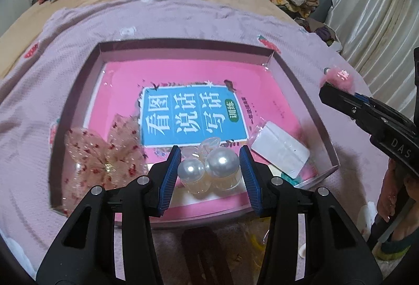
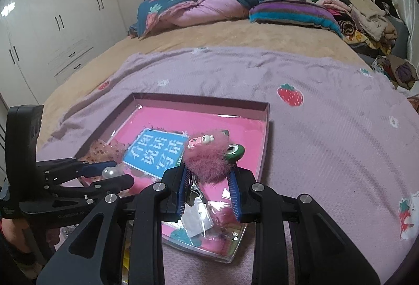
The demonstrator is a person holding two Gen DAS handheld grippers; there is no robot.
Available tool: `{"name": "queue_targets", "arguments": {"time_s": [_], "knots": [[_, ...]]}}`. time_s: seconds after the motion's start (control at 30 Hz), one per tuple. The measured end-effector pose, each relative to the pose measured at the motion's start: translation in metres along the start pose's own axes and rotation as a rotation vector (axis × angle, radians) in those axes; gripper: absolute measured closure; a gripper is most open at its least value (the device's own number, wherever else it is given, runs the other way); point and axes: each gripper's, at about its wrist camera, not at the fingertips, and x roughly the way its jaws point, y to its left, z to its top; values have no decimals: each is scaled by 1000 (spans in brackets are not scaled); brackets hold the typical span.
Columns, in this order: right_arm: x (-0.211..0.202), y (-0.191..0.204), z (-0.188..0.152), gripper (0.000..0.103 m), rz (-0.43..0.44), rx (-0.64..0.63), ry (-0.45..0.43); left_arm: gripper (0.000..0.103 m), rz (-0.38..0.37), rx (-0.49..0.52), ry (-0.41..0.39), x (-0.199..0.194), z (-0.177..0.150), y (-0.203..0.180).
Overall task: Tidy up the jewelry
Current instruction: 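Place the pearl clips and pink fluffy clip into the tray, opening both tools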
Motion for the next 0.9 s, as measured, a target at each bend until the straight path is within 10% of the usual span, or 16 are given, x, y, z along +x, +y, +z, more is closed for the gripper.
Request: {"name": "queue_targets", "arguments": {"time_s": [0.43, 0.9], "knots": [[37, -7, -17, 74, -33, 0, 107, 54, 14, 12, -15, -13, -6, 0], [-4, -2, -9, 30, -24, 23, 11, 20, 63, -52, -127, -73, -8, 11]]}}
